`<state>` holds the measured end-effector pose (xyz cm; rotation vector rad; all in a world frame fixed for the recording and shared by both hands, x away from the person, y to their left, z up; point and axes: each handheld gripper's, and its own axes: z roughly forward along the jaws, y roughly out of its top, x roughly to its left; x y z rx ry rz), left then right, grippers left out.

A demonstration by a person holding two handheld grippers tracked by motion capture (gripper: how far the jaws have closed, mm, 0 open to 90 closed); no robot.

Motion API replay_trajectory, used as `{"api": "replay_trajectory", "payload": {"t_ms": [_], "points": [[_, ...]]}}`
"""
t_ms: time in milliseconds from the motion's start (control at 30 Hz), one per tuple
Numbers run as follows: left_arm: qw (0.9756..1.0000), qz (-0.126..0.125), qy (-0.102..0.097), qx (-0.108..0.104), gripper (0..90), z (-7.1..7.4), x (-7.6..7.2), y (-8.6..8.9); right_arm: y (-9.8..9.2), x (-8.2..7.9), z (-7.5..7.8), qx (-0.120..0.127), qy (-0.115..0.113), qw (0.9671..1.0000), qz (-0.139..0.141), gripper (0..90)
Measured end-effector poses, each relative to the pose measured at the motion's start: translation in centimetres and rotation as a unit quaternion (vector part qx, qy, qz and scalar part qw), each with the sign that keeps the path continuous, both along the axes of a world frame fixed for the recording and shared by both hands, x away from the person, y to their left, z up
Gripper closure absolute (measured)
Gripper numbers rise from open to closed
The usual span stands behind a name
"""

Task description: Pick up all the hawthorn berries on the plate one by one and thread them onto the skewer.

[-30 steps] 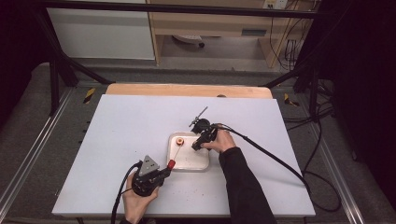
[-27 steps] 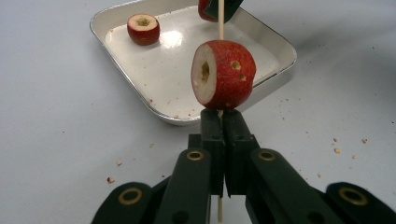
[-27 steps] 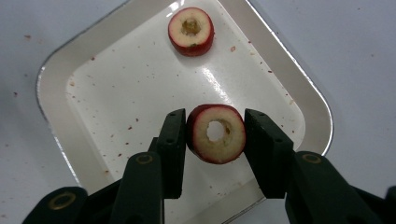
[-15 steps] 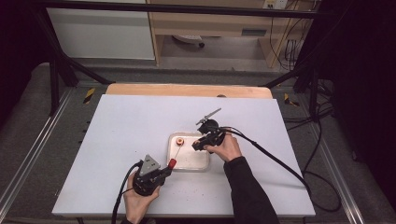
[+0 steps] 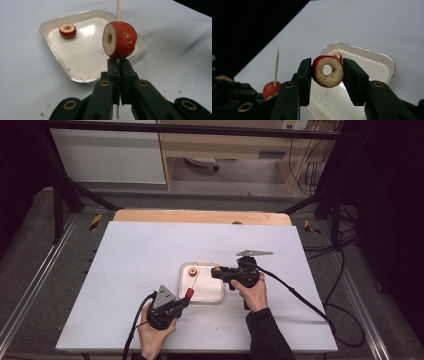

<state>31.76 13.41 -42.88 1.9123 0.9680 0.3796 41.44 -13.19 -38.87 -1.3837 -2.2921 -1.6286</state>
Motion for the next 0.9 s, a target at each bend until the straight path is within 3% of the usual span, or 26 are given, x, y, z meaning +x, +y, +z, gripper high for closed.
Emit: {"api": "replay_trajectory", "payload": {"t_ms": [133,267,433,633,900], "points": [[1.0,-0.002,-0.003,-0.007,88.4,0.1,-0.2,-0.6,-0.6,-0.7,-0.5,0.052,-0.003,0.9983,-0.026,60.9],[0.9999,-0.003,-0.002,-0.013,88.4,0.0,-0.4,-1.1,-0.8,-1.2,-0.8,0.093,-0.01,0.9942,-0.052,60.9],[0.9998,-0.003,0.0,-0.021,88.4,-0.2,-0.6,-1.8,-0.7,-1.6,-1.1,0.121,-0.026,0.9894,-0.075,61.0],[0.9995,-0.002,0.008,-0.03,88.3,-0.4,-0.6,-2.4,-0.2,-1.9,-1.2,0.157,-0.058,0.9805,-0.102,61.0],[0.9984,0.002,0.025,-0.051,88.4,-0.5,-0.3,-3.1,0.0,-2.2,-1.1,0.193,-0.083,0.9711,-0.114,60.9]]}}
